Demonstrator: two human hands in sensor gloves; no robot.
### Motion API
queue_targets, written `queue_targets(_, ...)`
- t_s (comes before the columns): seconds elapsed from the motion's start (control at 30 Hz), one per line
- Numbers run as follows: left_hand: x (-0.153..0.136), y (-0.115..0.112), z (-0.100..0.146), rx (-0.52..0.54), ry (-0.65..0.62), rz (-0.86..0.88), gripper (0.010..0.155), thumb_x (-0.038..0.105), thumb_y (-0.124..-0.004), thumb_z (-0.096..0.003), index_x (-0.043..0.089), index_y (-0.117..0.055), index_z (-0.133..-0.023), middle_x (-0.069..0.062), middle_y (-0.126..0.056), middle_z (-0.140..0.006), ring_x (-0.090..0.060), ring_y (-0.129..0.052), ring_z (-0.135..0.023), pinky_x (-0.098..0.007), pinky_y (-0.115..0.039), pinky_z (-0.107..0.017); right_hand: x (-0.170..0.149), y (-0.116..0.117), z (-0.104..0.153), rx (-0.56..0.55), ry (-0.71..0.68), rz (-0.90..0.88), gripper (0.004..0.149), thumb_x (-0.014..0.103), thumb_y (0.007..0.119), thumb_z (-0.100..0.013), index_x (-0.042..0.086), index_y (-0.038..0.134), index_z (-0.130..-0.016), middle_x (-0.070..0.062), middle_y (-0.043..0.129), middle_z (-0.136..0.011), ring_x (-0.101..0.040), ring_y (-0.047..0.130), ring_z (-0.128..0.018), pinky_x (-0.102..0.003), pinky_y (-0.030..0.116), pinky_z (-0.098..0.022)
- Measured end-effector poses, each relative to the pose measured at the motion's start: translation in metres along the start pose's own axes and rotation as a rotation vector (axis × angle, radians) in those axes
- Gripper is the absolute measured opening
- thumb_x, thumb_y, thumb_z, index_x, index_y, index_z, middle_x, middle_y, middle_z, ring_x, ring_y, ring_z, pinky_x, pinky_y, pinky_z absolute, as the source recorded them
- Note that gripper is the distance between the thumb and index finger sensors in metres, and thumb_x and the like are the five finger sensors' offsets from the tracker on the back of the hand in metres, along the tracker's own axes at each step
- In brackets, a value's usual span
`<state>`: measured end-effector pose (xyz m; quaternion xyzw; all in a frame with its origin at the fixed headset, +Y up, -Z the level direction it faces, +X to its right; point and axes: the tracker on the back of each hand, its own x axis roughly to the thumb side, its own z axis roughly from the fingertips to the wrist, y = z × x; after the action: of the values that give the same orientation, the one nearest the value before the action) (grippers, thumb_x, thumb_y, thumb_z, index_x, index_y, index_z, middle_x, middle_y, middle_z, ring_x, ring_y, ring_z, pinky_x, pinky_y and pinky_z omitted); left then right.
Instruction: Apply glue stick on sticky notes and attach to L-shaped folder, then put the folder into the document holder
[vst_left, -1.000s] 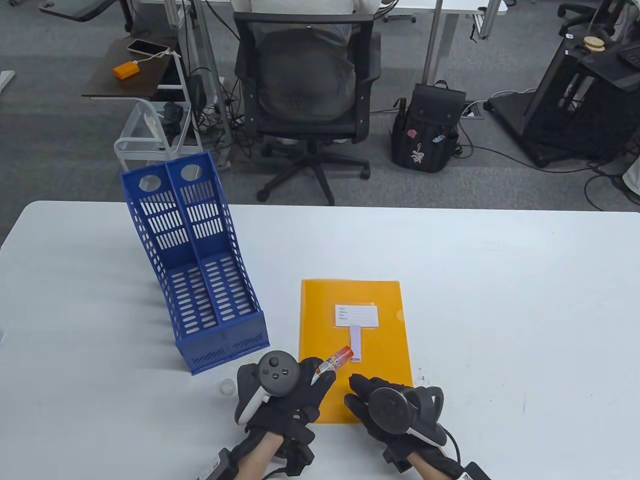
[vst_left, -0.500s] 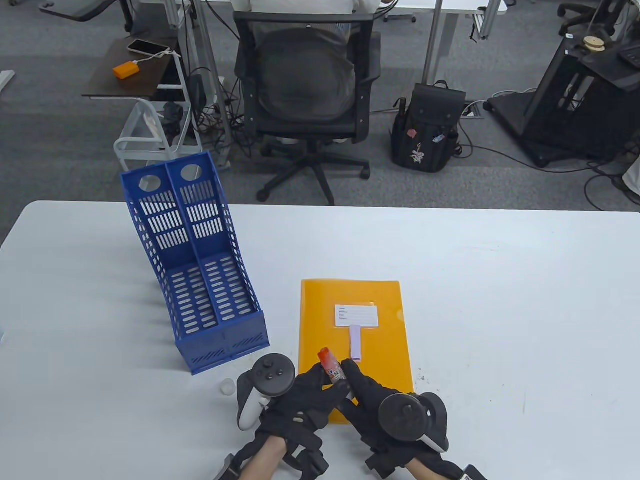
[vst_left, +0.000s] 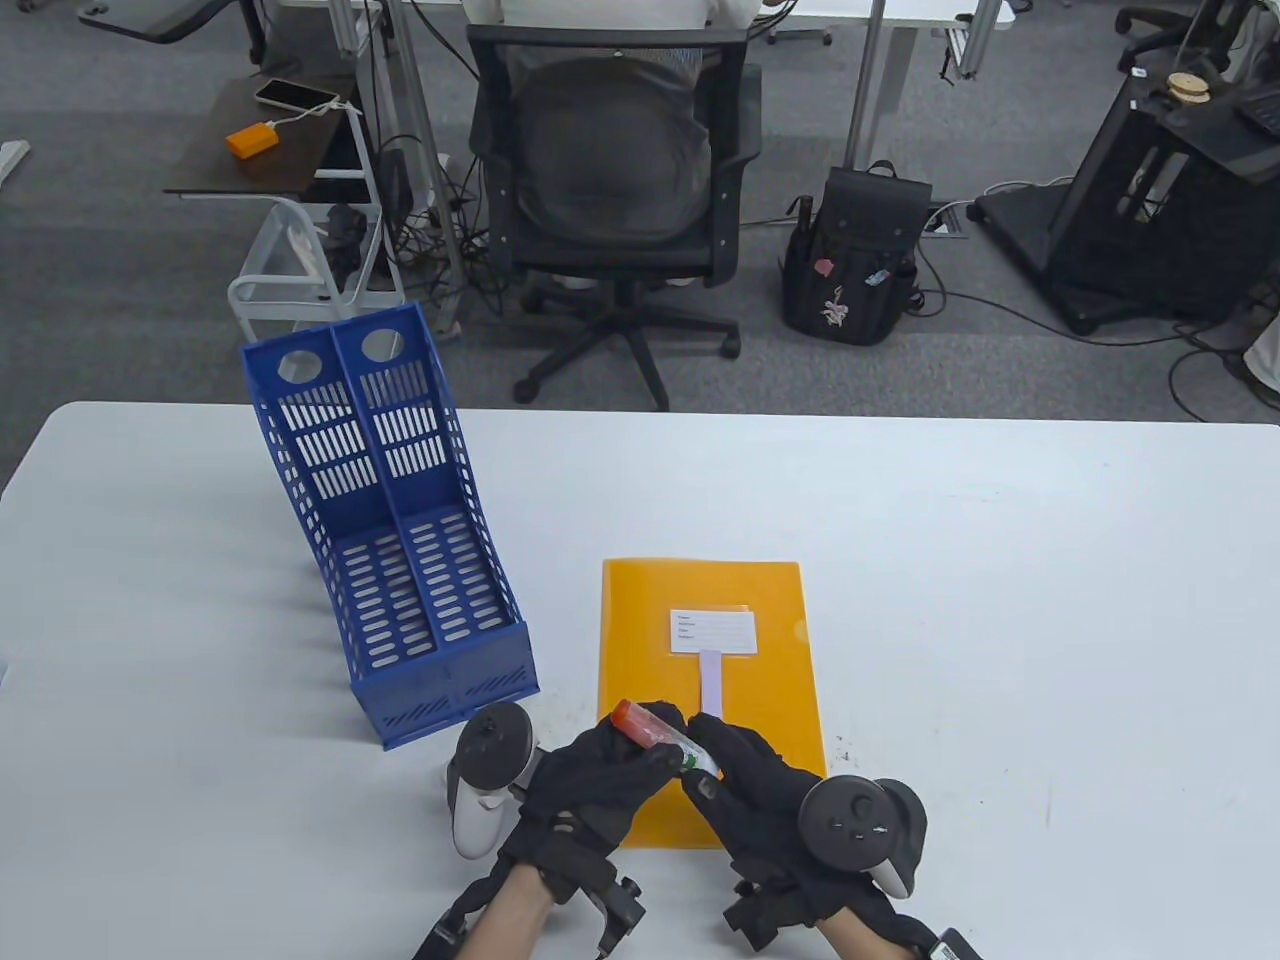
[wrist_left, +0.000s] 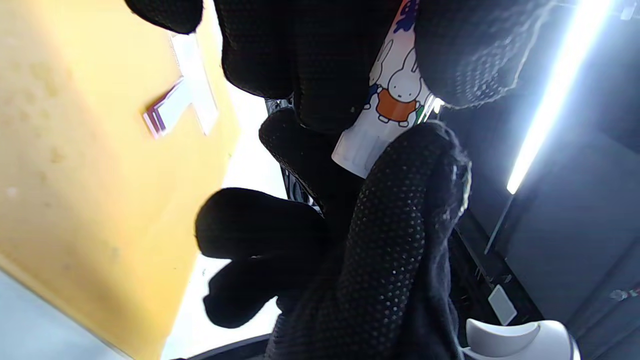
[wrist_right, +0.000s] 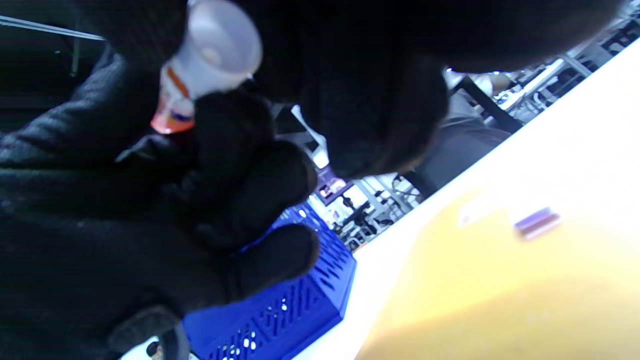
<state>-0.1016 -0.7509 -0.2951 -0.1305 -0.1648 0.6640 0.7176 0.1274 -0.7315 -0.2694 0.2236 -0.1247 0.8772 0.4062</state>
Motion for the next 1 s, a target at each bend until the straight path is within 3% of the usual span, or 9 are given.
queue_targets(0.13,-0.001,0.0013,0.0014,0.016,0.016,-0.028,0.059,0.049,-0.082,-0.0452,0.019,-0.073,-0.095,-0.005,-0.094,-0.08,-0.031,-0.08,-0.088,-0.065,-0.053,-0.071,0.0036,0.0004,-0.0018,0.001,-0.028,0.075,0.066,0.048,0.057,-0.049,-0.002,0.082,-0.083,-0.022,0.095,-0.068,-0.029,0.102,-0.033,-0.036,0.086,-0.012)
queue_targets(0.27,-0.0029,-0.0001,0.0019,0.028,0.043,-0.054,0.06,0.05,-0.082,-0.045,0.018,-0.073,-0.095,-0.004,-0.095,-0.079,-0.031,-0.081,-0.088,-0.065,-0.054,-0.071,0.0071,-0.0017,-0.0027,-0.03,-0.003,0.115,0.064,0.048,0.084,-0.04,-0.001,0.076,-0.081,-0.019,0.091,-0.065,-0.023,0.101,-0.032,-0.034,0.087,-0.013)
queue_targets(0.33,-0.0012,-0.0007,0.0024,0.054,0.048,-0.119,0.059,0.05,-0.082,-0.0454,0.018,-0.073,-0.095,-0.004,-0.095,-0.079,-0.03,-0.081,-0.088,-0.064,-0.054,-0.071,0.0056,-0.0002,-0.0013,-0.047,-0.012,0.181,0.066,0.049,0.09,-0.038,0.002,0.072,-0.082,-0.016,0.089,-0.066,-0.023,0.101,-0.033,-0.034,0.087,-0.014)
queue_targets(0.53,0.0016,0.0032,0.0031,0.038,0.027,-0.024,0.06,0.049,-0.082,-0.0453,0.016,-0.073,-0.094,-0.005,-0.095,-0.079,-0.031,-0.081,-0.087,-0.064,-0.055,-0.07,0.0045,0.006,-0.0013,0.05,-0.049,0.086,0.07,0.05,0.056,-0.049,-0.003,0.072,-0.093,-0.026,0.087,-0.079,-0.03,0.101,-0.034,-0.037,0.086,-0.013)
queue_targets(0.63,0.0008,0.0035,0.0014,0.036,0.029,-0.053,0.06,0.051,-0.081,-0.0456,0.017,-0.073,-0.095,-0.004,-0.096,-0.078,-0.03,-0.082,-0.087,-0.063,-0.056,-0.07,0.0065,0.0011,-0.0016,-0.022,-0.014,0.075,0.064,0.05,0.072,-0.045,-0.003,0.082,-0.081,-0.021,0.096,-0.065,-0.024,0.103,-0.029,-0.033,0.087,-0.011)
queue_targets(0.7,0.0001,0.0018,-0.0016,0.021,0.026,-0.049,0.06,0.051,-0.081,-0.0458,0.017,-0.073,-0.095,-0.003,-0.096,-0.079,-0.03,-0.082,-0.087,-0.063,-0.056,-0.07,0.0086,-0.0018,-0.0015,-0.064,-0.011,0.132,0.064,0.048,0.087,-0.04,0.001,0.076,-0.082,-0.018,0.092,-0.067,-0.023,0.102,-0.03,-0.033,0.087,-0.012)
queue_targets(0.77,0.0004,0.0015,-0.0031,0.017,0.028,-0.056,0.06,0.051,-0.081,-0.0457,0.017,-0.073,-0.094,-0.003,-0.096,-0.078,-0.029,-0.082,-0.087,-0.063,-0.057,-0.07,0.0075,-0.002,-0.0004,-0.072,-0.032,0.168,0.064,0.05,0.086,-0.041,0.003,0.075,-0.083,-0.015,0.092,-0.069,-0.022,0.101,-0.029,-0.032,0.087,-0.012)
queue_targets(0.9,-0.0034,0.0025,-0.0022,0.003,0.044,0.014,0.06,0.05,-0.081,-0.0461,0.016,-0.073,-0.095,-0.004,-0.096,-0.078,-0.03,-0.082,-0.087,-0.063,-0.056,-0.07,0.0048,0.0024,-0.0024,0.048,-0.012,0.052,0.069,0.05,0.056,-0.05,-0.002,0.072,-0.092,-0.026,0.087,-0.08,-0.029,0.101,-0.032,-0.035,0.086,-0.011)
queue_targets(1.0,-0.0045,0.0022,-0.0005,0.006,0.058,0.018,0.06,0.05,-0.081,-0.046,0.015,-0.074,-0.094,-0.005,-0.097,-0.076,-0.03,-0.083,-0.086,-0.063,-0.057,-0.07,0.0072,-0.0031,-0.0041,0.004,0.024,0.015,0.065,0.048,0.067,-0.048,-0.007,0.084,-0.078,-0.024,0.097,-0.061,-0.027,0.103,-0.026,-0.034,0.086,-0.009)
